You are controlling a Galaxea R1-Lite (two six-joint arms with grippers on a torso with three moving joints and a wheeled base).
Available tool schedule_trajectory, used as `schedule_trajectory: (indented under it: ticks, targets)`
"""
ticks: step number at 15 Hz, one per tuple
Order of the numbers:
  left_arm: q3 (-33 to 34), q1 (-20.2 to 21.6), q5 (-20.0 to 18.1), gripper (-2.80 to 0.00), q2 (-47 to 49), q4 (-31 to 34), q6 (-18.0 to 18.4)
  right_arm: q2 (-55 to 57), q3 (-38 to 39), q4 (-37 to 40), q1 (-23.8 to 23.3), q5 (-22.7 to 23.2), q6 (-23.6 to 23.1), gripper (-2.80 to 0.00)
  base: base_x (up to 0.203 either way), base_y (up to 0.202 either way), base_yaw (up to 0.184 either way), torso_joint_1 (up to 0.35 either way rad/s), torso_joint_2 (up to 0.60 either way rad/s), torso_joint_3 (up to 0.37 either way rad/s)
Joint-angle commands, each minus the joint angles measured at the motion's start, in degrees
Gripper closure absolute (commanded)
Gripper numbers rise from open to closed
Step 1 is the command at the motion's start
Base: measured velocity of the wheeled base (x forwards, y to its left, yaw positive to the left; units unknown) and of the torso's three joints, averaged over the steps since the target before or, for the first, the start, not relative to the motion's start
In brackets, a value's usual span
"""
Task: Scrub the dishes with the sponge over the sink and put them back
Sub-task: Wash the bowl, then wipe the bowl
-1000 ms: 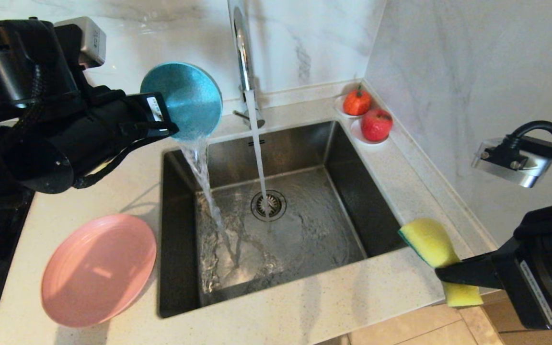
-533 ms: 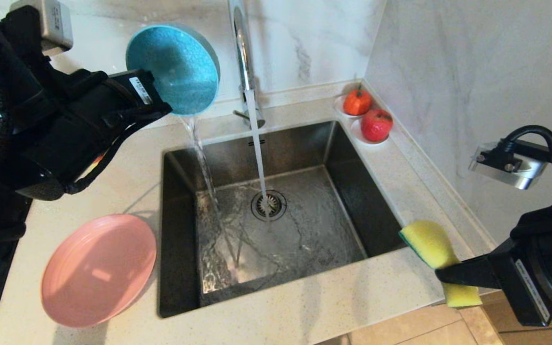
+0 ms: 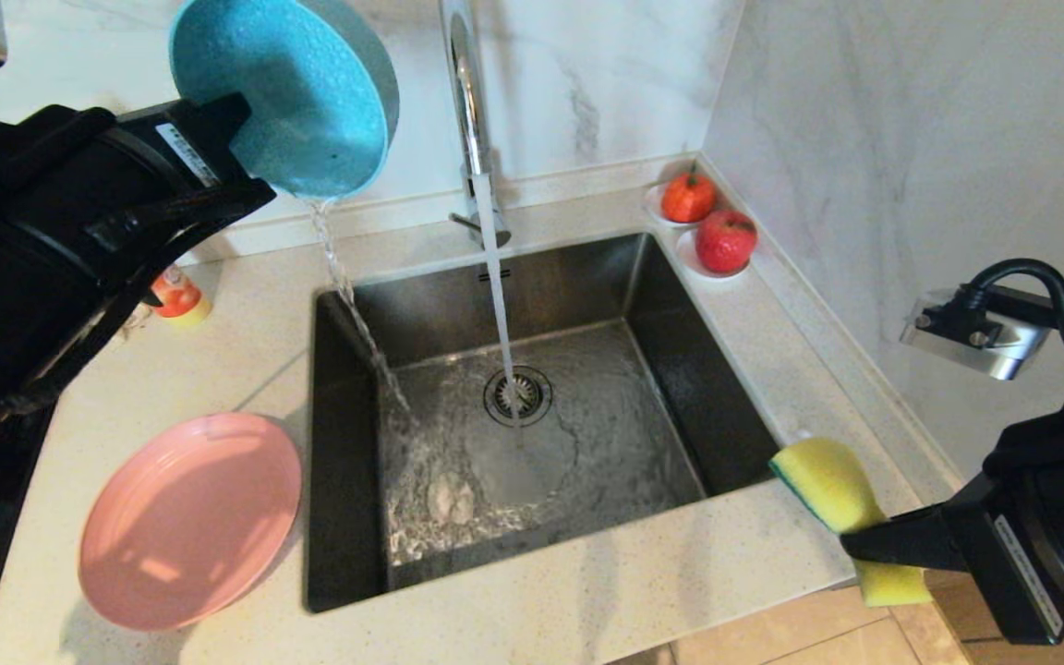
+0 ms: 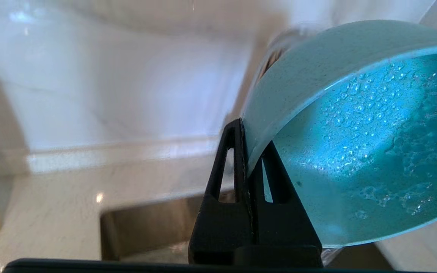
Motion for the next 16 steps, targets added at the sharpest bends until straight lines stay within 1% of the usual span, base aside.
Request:
schedule_trajectory:
  ticks: [1,9,10,11,12,13,14,15,16]
  targets:
    - [1.3,0.0,0.0,0.00,-1.2,-1.5,0.6,0.1,0.3,0.2,0.1,0.4,0.1,0.00,0.000,0.000,0.000,0.000,0.00,0.000]
    - [3.0,0.2,0.0,0.00,-3.4,-3.2,1.7,-0.7,0.5,0.5,0.1,0.4,0.2,0.00,0.000,0.000,0.000,0.000,0.00,0.000]
    - [3.0,0.2,0.0,0.00,-3.9,-2.7,1.4,-1.0,0.5,0.5,0.1,0.4,0.2,0.00,0.000,0.000,0.000,0.000,0.00,0.000]
    - [3.0,0.1,0.0,0.00,-4.4,-1.3,1.8,-1.0,0.4,0.5,0.1,0.4,0.1,0.00,0.000,0.000,0.000,0.000,0.00,0.000]
    - [3.0,0.1,0.0,0.00,-4.8,2.1,2.5,-1.0,0.2,0.4,0.1,0.4,0.1,0.00,0.000,0.000,0.000,0.000,0.00,0.000]
    - [2.6,0.0,-0.1,0.00,-6.5,6.9,3.0,-1.1,-0.2,0.4,0.3,0.4,0.1,0.00,0.000,0.000,0.000,0.000,0.00,0.000]
    - [2.2,-0.1,-0.2,0.00,-7.7,9.9,3.3,-1.1,-0.3,0.4,0.3,0.5,0.1,0.00,0.000,0.000,0.000,0.000,0.00,0.000]
    - [1.1,-0.1,-0.6,0.00,-9.0,14.0,3.4,-2.1,-0.7,0.5,0.6,1.3,-0.1,0.00,0.000,0.000,0.000,0.000,0.00,0.000]
    - [-0.1,-0.2,-1.1,0.00,-10.6,21.7,3.4,-2.3,-0.9,0.6,0.8,1.7,-0.2,0.00,0.000,0.000,0.000,0.000,0.00,0.000]
